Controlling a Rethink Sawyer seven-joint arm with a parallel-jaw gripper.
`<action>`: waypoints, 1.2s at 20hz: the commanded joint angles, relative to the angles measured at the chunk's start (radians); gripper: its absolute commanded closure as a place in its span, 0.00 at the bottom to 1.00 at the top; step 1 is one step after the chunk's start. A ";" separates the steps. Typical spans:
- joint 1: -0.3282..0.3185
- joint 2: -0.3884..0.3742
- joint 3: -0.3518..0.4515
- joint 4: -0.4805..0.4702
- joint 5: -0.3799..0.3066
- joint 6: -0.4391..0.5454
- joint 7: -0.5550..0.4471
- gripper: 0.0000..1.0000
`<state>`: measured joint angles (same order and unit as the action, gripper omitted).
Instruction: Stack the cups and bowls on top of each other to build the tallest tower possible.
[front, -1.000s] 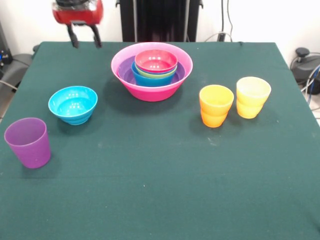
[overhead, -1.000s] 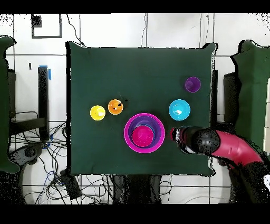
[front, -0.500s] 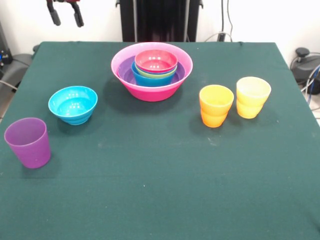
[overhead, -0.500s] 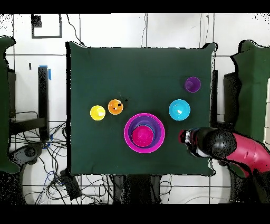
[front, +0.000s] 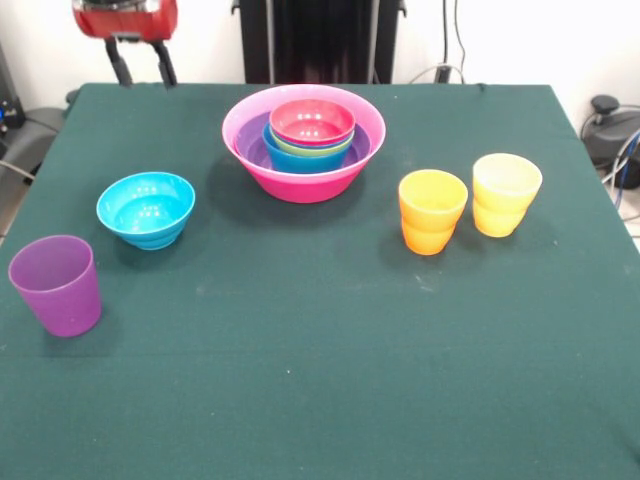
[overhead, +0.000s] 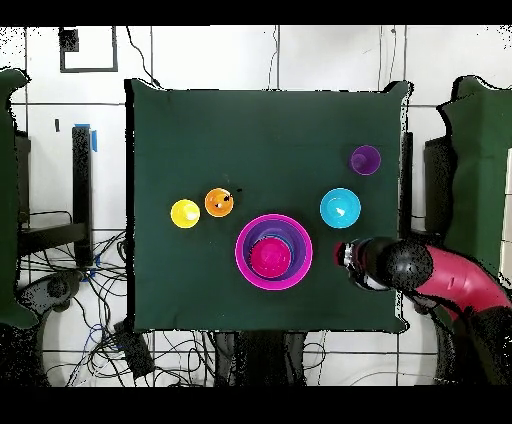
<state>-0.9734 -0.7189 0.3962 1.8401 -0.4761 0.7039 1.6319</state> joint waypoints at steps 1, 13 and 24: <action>0.072 0.151 0.010 -0.108 -0.123 -0.117 -0.029 0.00; 0.106 0.195 -0.012 -0.147 -0.091 -0.088 0.008 0.00; 0.172 0.114 -0.005 -0.202 -0.022 0.110 0.000 0.00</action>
<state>-0.8798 -0.5812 0.3824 1.7490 -0.5273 0.6707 1.6319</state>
